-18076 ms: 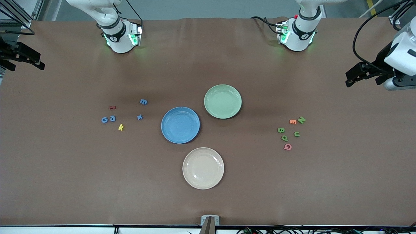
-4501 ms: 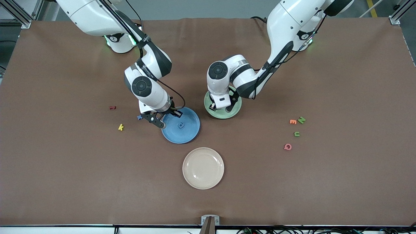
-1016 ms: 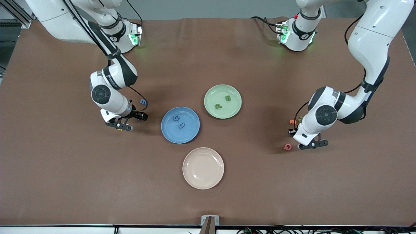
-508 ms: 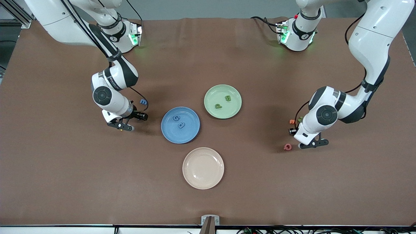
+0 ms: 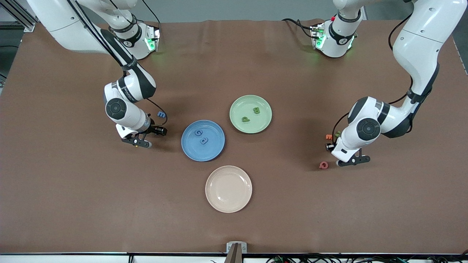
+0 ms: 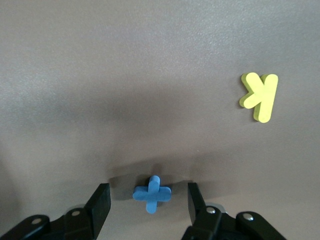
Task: Sort letters by color into matching plates
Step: 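Grasp the blue x with the right gripper while the left gripper grasps green u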
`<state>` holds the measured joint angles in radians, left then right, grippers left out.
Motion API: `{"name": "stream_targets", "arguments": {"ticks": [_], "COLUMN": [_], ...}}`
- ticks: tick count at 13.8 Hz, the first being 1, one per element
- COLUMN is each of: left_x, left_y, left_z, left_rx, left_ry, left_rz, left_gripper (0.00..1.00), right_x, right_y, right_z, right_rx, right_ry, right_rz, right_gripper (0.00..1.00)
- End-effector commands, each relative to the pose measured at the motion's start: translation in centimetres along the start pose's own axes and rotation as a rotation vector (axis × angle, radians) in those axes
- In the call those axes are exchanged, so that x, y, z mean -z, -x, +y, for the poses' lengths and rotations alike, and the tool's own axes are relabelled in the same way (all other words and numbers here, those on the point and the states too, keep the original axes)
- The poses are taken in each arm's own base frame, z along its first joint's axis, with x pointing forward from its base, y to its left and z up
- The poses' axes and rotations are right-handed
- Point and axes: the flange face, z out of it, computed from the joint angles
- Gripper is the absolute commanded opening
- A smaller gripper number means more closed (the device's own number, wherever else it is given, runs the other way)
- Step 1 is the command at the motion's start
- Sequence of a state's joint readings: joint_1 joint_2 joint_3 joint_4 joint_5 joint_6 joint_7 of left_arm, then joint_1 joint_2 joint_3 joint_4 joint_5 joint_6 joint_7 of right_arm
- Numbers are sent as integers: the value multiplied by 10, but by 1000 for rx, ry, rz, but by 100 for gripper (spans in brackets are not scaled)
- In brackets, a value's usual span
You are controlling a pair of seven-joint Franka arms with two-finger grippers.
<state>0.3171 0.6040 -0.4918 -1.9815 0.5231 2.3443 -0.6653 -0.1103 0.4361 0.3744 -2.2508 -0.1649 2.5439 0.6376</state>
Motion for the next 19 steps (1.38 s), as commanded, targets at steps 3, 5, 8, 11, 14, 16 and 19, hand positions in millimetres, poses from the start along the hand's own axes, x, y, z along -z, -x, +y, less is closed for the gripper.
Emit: {"name": "stream_targets", "arguments": {"ticks": [3,5,8,11,14,16,19], "left_x": [3,3,3,1,0,1,9], "left_y": [3,1,-1,-1,-1,-2,-3], "left_z": [-3,-2,3,4,3,1,2], "left_rx": [-8,-6,-10,-11,-10,-7,-3], "left_ry": [-1,3,23,31,31,31,27], "left_rz": [21,24,42,46,43,44,54], "left_gripper": [50,50,48,42,21,6,1], "right_x": [-6,-7,-7,-6,-8,-7,8], "right_y": [2,2,2,2,2,1,-7], "right_z": [3,3,3,2,3,4,-1], "right_rx": [-5,-5,-5,-5,-11,-20,-31], "right_ry": [10,11,11,11,11,14,35], "right_rz": [7,5,5,5,2,0,-12], "right_gripper": [64,59,44,24,4,2,1]}}
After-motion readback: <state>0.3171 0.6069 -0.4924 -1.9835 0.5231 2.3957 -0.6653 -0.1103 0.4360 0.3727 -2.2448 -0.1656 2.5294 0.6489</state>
